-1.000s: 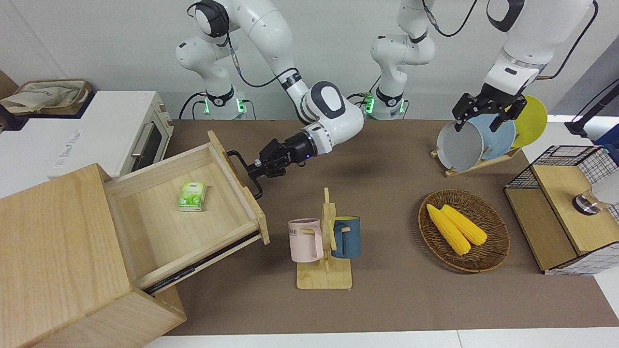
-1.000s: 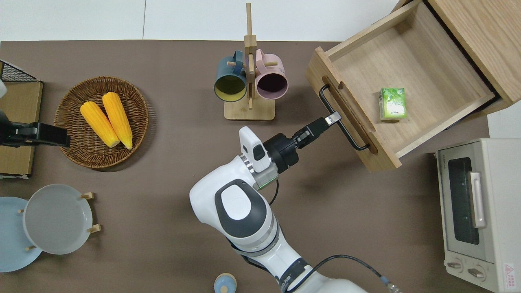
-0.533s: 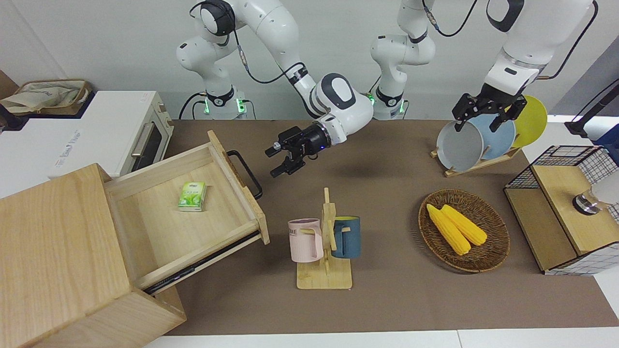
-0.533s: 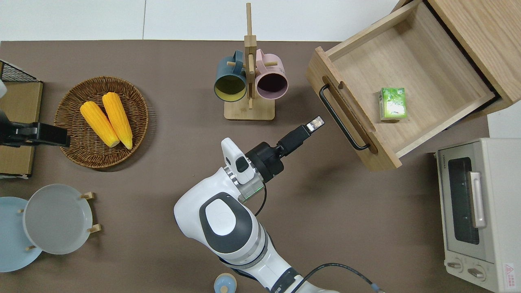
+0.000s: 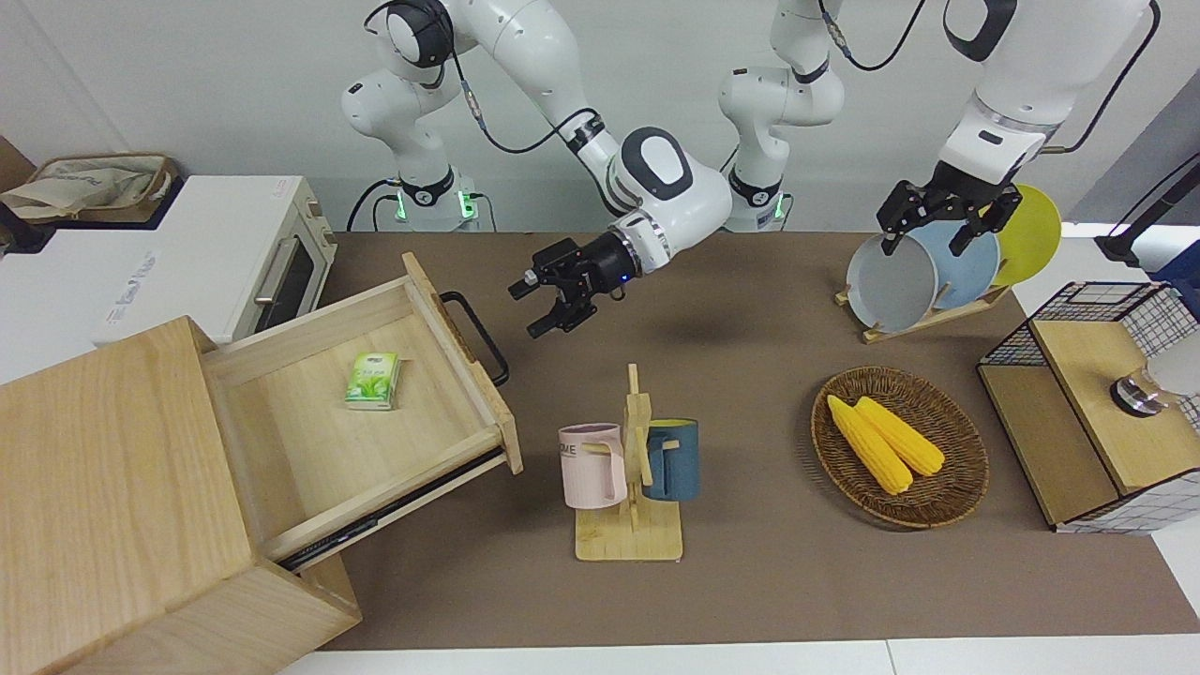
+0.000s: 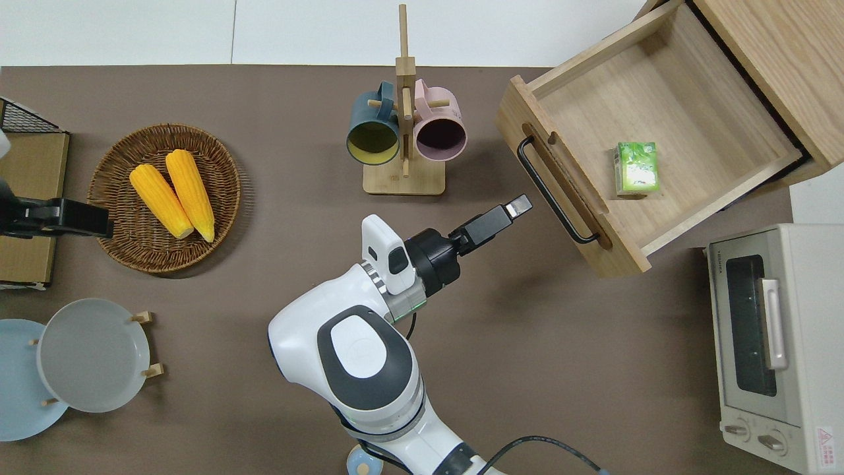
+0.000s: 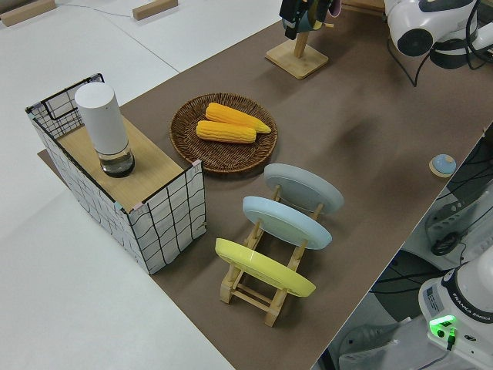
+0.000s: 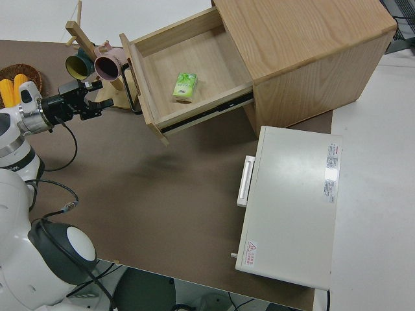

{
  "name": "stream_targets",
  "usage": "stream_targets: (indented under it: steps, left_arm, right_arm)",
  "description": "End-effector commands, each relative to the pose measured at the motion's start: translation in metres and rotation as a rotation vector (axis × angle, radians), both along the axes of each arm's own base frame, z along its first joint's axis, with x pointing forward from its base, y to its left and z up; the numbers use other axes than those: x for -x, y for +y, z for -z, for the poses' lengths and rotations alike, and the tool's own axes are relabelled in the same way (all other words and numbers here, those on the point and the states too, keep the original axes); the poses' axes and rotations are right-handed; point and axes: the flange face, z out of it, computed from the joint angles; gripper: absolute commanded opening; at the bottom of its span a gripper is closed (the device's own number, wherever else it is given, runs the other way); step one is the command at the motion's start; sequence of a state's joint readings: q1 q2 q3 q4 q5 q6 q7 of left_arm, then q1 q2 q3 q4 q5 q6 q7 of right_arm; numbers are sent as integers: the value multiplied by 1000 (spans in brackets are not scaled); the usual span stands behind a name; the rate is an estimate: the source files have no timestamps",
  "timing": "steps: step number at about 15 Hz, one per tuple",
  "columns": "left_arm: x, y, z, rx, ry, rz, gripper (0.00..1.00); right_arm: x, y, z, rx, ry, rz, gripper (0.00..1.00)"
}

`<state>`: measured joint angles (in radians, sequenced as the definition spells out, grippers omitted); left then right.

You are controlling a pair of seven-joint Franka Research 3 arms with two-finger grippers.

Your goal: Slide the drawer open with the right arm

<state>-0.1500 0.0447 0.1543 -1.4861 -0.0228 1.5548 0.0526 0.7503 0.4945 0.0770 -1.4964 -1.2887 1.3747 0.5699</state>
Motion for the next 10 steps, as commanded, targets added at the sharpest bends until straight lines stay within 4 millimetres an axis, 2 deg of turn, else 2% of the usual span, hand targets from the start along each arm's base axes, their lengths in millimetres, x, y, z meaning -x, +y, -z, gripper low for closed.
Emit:
stream_targets:
  steps: [1, 6, 10]
  left_arm:
    - [-4, 0, -3, -17, -8, 6, 995]
    - [-4, 0, -3, -18, -8, 6, 998]
    - [-4, 0, -3, -17, -8, 6, 995]
  right_arm:
    - [6, -9, -50, -161, 74, 44, 985]
    - [7, -33, -111, -377, 172, 100, 987]
    - [2, -79, -161, -587, 244, 155, 987]
